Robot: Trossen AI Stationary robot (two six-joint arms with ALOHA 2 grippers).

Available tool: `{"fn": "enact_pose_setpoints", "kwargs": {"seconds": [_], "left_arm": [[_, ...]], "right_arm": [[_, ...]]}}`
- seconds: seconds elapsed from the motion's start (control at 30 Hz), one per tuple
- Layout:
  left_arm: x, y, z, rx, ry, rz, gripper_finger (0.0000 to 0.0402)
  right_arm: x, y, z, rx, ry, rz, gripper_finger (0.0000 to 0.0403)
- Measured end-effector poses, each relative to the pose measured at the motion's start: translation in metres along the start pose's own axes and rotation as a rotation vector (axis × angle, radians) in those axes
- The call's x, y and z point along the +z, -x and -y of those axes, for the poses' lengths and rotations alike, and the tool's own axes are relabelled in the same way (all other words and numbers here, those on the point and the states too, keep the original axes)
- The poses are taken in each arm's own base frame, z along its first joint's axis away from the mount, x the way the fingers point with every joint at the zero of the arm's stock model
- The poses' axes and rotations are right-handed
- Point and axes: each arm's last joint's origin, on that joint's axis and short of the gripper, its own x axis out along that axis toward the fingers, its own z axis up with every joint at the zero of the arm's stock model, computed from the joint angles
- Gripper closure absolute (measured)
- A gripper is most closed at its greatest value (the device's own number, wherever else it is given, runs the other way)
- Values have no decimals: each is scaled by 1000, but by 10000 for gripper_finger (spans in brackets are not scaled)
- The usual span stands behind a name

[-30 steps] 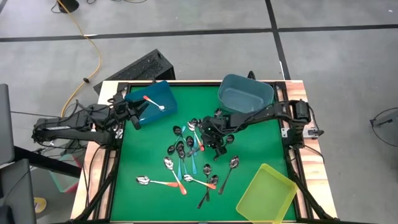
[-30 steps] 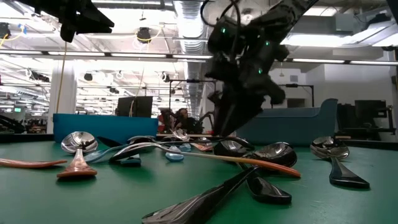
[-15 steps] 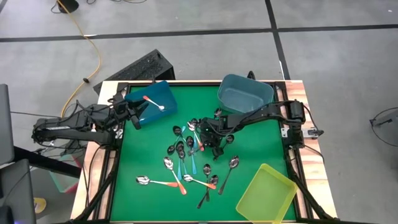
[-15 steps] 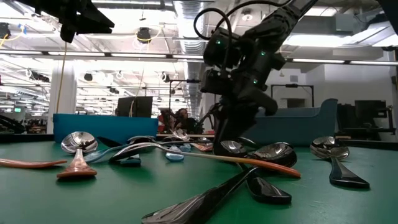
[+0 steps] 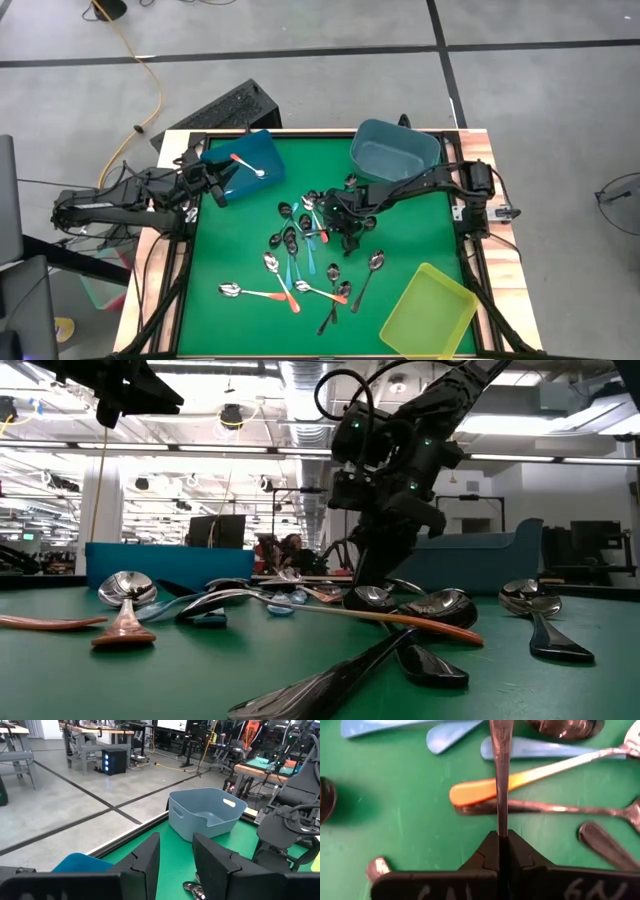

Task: Sort silverware by color (type)
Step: Put the black spoon into the blue bin

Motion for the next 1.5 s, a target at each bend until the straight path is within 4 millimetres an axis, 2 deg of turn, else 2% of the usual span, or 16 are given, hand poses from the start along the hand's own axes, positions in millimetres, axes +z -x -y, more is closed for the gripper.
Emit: {"fn": "enact_pose_setpoints", "kwargs": {"seconds": [0.17,0.43,0.53,0.6,0.77,0.87,1.0,1.13,1.5], "left_arm": [[0,0,0,0,-2,0,301],[0,0,0,5,-5,1,301],[0,0,0,6,-5,2,301],[0,0,0,6,-4,2,301],[0,0,0,6,5,2,301],[0,0,0,6,11,2,301],[0,0,0,6,11,2,301],[0,0,0,6,12,2,301],[0,0,0,14,11,4,301]], "right_arm": [[3,30,10,-30,-47,56,389],[9,124,42,-176,-190,342,389],[-1,160,58,-317,-268,404,389],[-14,177,69,-398,-331,386,389],[-49,208,91,-561,-513,293,389],[-68,213,100,-617,-625,203,389],[-87,209,104,-601,-702,52,389],[-100,191,107,-602,-717,-43,389],[-135,154,109,-598,-774,-79,388]]}}
